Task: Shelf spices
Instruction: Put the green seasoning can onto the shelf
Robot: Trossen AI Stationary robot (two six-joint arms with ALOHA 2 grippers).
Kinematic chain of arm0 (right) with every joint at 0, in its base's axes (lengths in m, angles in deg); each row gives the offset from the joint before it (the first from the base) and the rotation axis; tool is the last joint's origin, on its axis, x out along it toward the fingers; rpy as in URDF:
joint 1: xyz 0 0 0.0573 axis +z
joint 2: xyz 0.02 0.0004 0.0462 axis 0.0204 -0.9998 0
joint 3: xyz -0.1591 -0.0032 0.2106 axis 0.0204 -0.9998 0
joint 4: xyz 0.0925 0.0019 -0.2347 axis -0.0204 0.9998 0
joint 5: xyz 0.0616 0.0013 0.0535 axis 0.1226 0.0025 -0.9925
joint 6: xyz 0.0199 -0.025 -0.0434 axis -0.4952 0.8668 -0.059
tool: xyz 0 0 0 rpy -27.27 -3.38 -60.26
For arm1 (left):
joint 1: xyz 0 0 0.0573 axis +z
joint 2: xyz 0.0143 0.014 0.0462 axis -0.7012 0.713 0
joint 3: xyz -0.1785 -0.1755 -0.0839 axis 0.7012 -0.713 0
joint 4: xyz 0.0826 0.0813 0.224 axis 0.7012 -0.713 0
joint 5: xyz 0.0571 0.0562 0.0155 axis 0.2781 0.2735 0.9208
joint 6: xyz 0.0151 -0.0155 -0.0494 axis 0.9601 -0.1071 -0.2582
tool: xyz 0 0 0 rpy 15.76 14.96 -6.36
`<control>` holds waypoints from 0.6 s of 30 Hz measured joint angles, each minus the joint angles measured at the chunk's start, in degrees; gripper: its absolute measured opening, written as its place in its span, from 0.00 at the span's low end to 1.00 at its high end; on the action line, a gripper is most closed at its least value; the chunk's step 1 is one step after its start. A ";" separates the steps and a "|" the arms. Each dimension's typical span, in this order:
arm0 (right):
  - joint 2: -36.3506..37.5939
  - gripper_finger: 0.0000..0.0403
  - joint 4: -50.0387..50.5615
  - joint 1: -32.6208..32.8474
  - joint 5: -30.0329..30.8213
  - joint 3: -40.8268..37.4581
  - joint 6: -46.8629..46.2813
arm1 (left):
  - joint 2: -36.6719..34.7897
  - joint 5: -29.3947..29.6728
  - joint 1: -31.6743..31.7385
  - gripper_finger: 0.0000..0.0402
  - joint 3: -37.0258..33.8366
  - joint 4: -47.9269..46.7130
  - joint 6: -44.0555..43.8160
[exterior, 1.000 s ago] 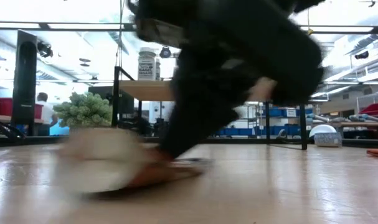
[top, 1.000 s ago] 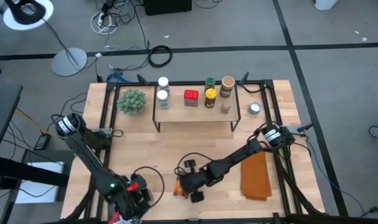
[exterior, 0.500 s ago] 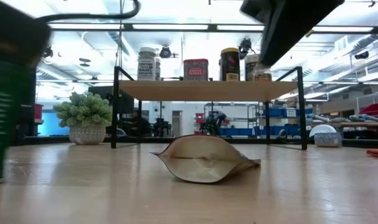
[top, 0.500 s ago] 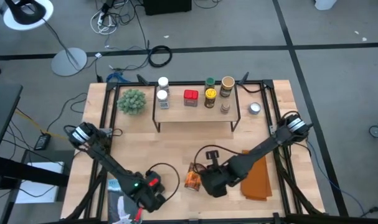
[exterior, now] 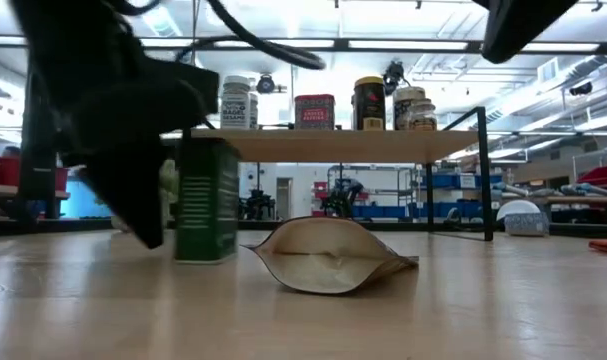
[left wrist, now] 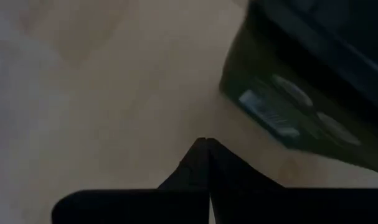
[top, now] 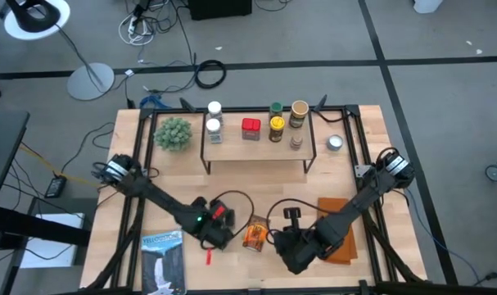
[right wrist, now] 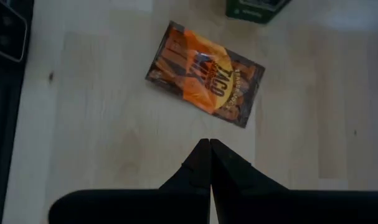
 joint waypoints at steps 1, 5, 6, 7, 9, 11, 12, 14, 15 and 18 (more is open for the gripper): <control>0.00 0.00 -0.11 0.18 0.42 -0.25 -0.85 | 0.00 -0.14 1.15 0.00 0.00 0.09 1.55; -0.02 0.00 -0.19 0.81 0.60 -2.17 -4.06 | -0.04 0.35 4.86 0.00 0.00 0.06 7.30; -0.02 0.00 -0.23 0.83 0.60 -2.51 -4.66 | -0.28 0.04 5.19 0.00 0.00 -0.17 8.37; -0.02 0.00 -0.25 0.84 0.60 -2.73 -5.05 | -0.65 0.00 5.25 0.00 -0.01 -0.69 8.99; -0.02 0.00 -0.08 1.05 0.60 -3.14 -5.46 | -1.76 1.96 4.37 0.00 0.00 -1.18 9.76; -0.02 0.00 0.02 1.18 0.60 -3.90 -6.08 | -3.03 5.60 2.47 0.00 0.00 -1.68 9.10; -0.02 0.00 0.14 1.18 0.60 -4.30 -6.40 | -3.81 7.01 1.12 0.00 0.00 -1.64 8.30; -0.02 0.00 0.47 1.33 0.60 -4.84 -6.85 | -5.26 8.98 -1.41 0.00 -0.27 -1.07 7.11; -0.02 0.00 0.14 1.46 0.60 -5.20 -6.92 | -6.00 10.14 -2.92 0.00 -0.58 0.11 6.95; -0.02 0.00 -2.10 1.71 0.58 -6.89 -7.60 | -7.10 14.83 -7.17 0.00 -2.14 5.21 6.89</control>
